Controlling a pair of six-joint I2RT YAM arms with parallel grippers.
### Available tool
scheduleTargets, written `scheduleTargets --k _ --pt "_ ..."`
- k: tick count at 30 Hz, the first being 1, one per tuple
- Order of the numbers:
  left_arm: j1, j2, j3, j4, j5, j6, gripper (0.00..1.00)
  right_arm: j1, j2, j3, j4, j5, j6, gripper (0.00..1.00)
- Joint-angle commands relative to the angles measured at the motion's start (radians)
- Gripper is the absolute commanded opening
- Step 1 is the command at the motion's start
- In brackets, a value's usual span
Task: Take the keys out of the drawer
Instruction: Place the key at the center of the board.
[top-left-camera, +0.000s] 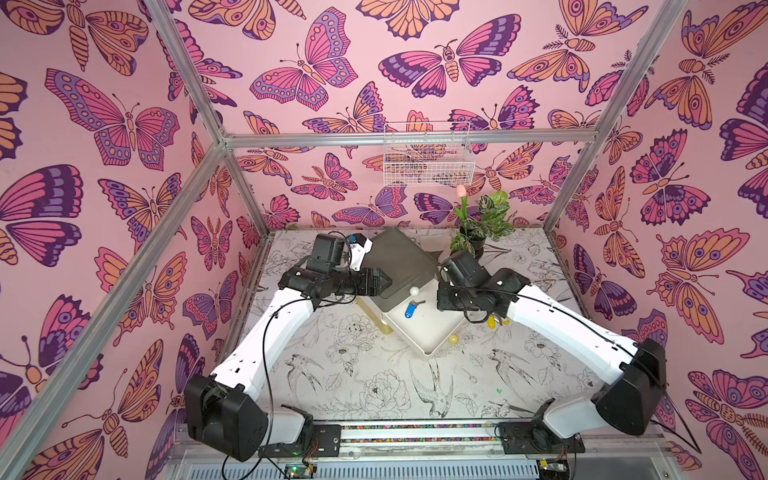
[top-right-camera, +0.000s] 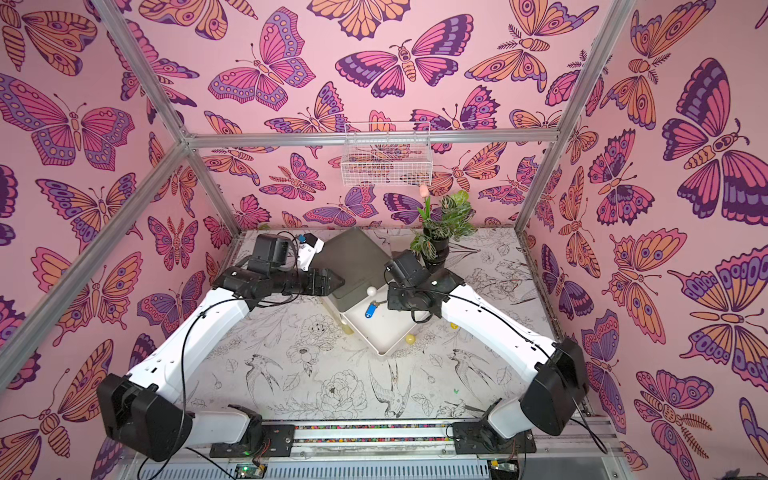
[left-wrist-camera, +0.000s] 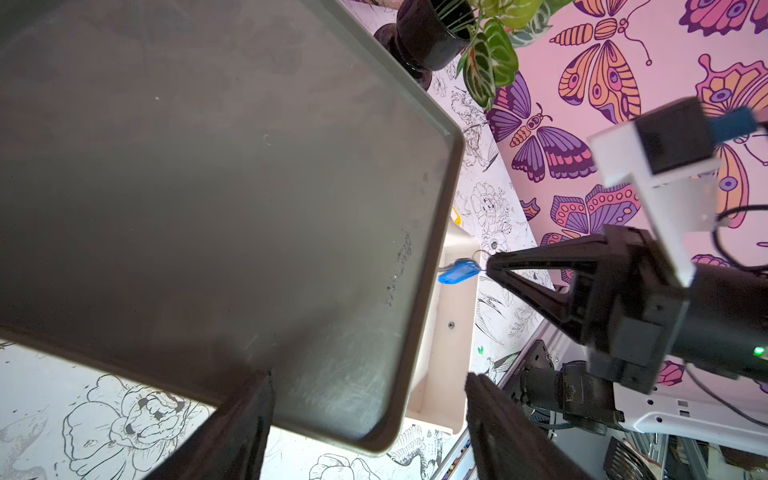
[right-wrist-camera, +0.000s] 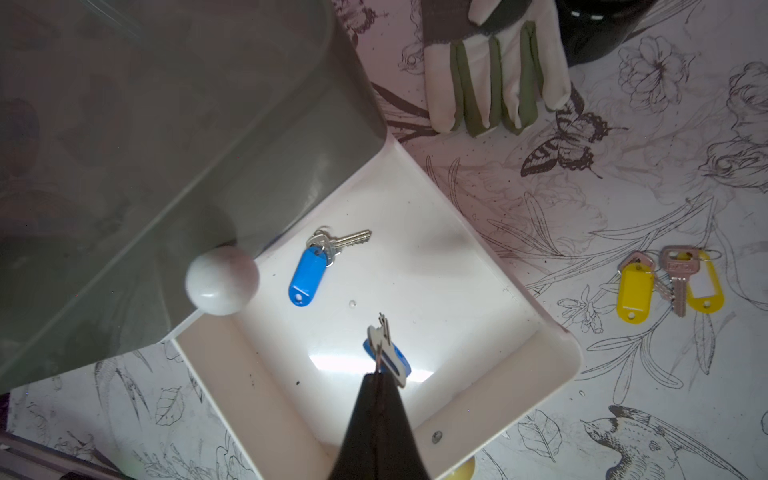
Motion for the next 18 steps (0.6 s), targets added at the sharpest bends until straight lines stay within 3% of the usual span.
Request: scheduleTargets --k 1,9,18 --pt "0.007 -0.027 0.018 -0.014 -0.008 -0.019 0.78 0.006 -0.050 0.030 -0.029 0.041 -0.023 0.00" --pt "0.007 -0.091 -0.013 0.041 0.017 -0.056 0.78 -0.009 -0.169 0.009 -0.079 0.079 -0.036 0.00" --pt "-0.003 -0.149 -0.037 0.116 0.100 -0.091 0.79 -0.134 -0.351 -0.116 -0.135 0.050 -0.015 0.00"
